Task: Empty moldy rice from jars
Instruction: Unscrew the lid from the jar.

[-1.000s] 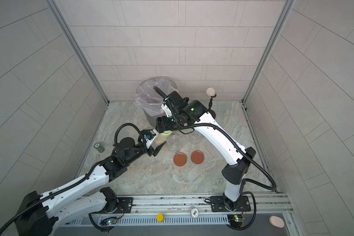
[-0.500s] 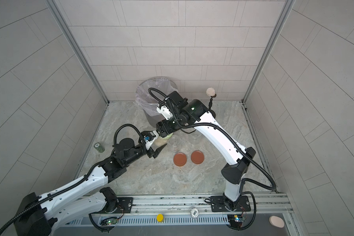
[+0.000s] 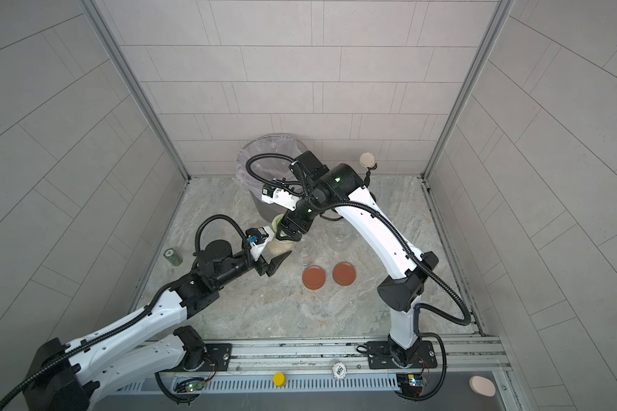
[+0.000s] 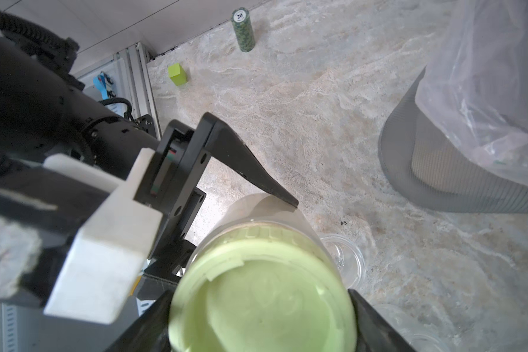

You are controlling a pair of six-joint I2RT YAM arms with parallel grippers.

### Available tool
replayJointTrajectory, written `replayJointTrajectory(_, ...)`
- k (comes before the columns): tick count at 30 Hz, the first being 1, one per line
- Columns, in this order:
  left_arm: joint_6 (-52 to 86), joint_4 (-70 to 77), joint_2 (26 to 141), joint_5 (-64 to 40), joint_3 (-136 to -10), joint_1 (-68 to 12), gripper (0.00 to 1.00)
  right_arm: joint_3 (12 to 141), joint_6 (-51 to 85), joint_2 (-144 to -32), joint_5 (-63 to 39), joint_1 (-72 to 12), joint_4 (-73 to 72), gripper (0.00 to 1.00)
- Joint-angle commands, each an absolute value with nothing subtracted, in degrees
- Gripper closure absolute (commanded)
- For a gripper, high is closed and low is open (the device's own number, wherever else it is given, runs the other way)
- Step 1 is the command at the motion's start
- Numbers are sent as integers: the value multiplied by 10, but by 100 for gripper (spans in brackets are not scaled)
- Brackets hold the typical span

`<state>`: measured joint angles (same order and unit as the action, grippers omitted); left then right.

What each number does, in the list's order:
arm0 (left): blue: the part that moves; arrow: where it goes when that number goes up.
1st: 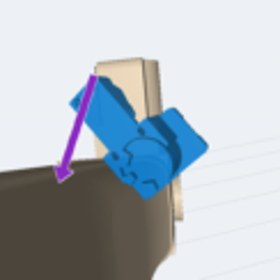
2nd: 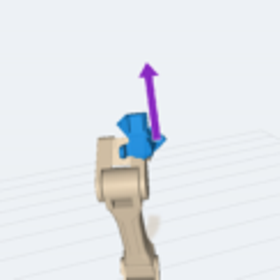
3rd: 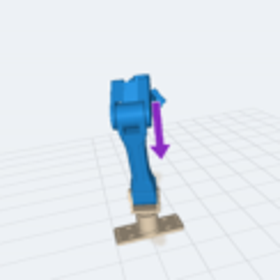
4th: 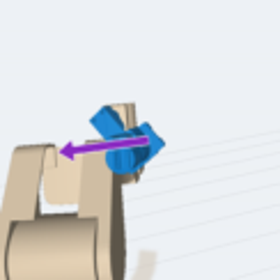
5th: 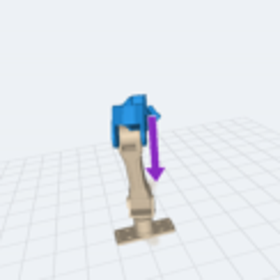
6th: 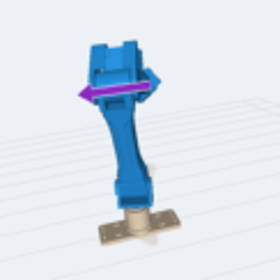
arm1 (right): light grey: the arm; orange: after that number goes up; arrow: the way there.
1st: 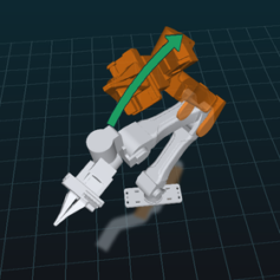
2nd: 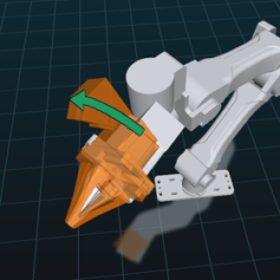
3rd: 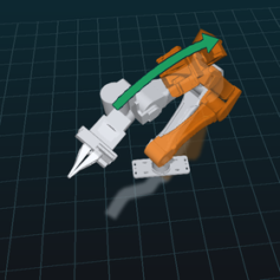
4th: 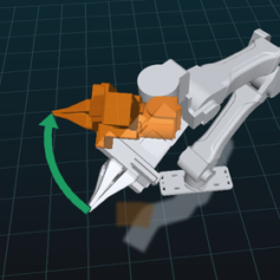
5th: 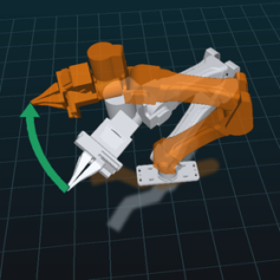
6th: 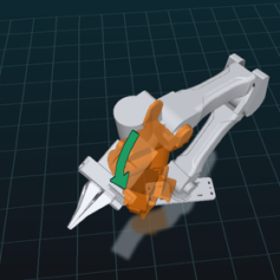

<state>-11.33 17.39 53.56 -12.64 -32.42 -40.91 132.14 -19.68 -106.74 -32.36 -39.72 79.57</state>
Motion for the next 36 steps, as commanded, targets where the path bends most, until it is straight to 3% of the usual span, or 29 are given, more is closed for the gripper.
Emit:
replayJointTrajectory(1, -106, 261, 528, -136, -338, -406, 95, 1335, -345, -1072, -457, -408, 850, 39)
replayJointTrajectory(11, -88, 264, 542, -135, -330, -406, 97, 1349, -511, -1078, -448, -384, 876, 32)
replayJointTrajectory(30, -84, 269, 535, -114, -324, -406, 97, 1333, -553, -1059, -508, -325, 881, 33)
replayJointTrajectory(36, -88, 252, 522, -93, -323, -406, 97, 1302, -533, -1031, -476, -315, 866, 35)
